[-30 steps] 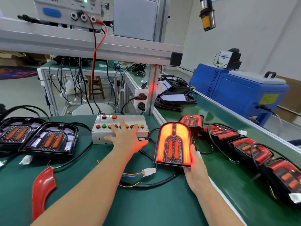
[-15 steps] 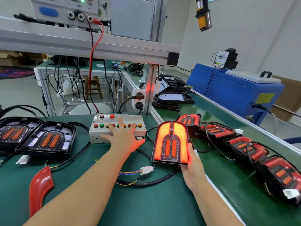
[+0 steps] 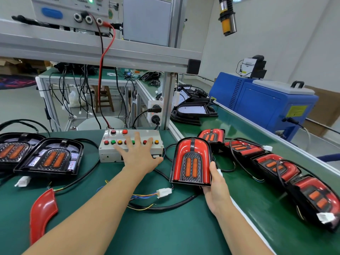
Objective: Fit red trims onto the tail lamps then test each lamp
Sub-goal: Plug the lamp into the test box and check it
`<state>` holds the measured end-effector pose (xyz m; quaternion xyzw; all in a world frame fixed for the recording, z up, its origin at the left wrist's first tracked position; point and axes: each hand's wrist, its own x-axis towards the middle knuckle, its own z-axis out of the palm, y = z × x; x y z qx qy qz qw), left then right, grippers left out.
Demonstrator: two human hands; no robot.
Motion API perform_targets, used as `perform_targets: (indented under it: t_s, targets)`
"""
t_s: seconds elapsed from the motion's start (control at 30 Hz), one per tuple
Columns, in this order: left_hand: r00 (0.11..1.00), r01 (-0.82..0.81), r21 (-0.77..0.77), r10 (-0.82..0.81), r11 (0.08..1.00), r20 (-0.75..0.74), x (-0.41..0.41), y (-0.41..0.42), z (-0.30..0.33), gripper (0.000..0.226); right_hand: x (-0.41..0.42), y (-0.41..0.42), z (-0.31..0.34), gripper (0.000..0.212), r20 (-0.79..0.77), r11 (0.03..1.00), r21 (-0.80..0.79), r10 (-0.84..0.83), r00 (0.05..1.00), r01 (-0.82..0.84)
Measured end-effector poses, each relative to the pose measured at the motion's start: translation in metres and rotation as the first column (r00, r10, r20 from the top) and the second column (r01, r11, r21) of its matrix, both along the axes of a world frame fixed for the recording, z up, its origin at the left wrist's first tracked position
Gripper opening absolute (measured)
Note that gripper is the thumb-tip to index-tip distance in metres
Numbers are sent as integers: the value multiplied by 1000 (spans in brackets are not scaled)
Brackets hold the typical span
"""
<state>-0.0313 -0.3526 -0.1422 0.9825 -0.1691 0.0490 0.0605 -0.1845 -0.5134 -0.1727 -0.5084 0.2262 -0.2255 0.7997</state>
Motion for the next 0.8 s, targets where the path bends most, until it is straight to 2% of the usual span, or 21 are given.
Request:
perform_targets:
  t_s: [0.17,0.3,0.43,0.8]
  targets:
    - [998,35,57,-38,998,52,0,2,-1,78,1,-1,-2,28,4,1000,4,-2,1000,2]
    - [995,58,80,-64,995,76,1,3,2,73,3,-1,-2,27,23,998,66,-19,1000,17]
    - [993,60,160,-75,985,89,2,2,6,72,4,0,-2,27,27,997,78,-24,999,22]
    - [991,74,126,-87,989,103,2,4,3,69,3,1,0,27,-8,997,74,-39,999,39]
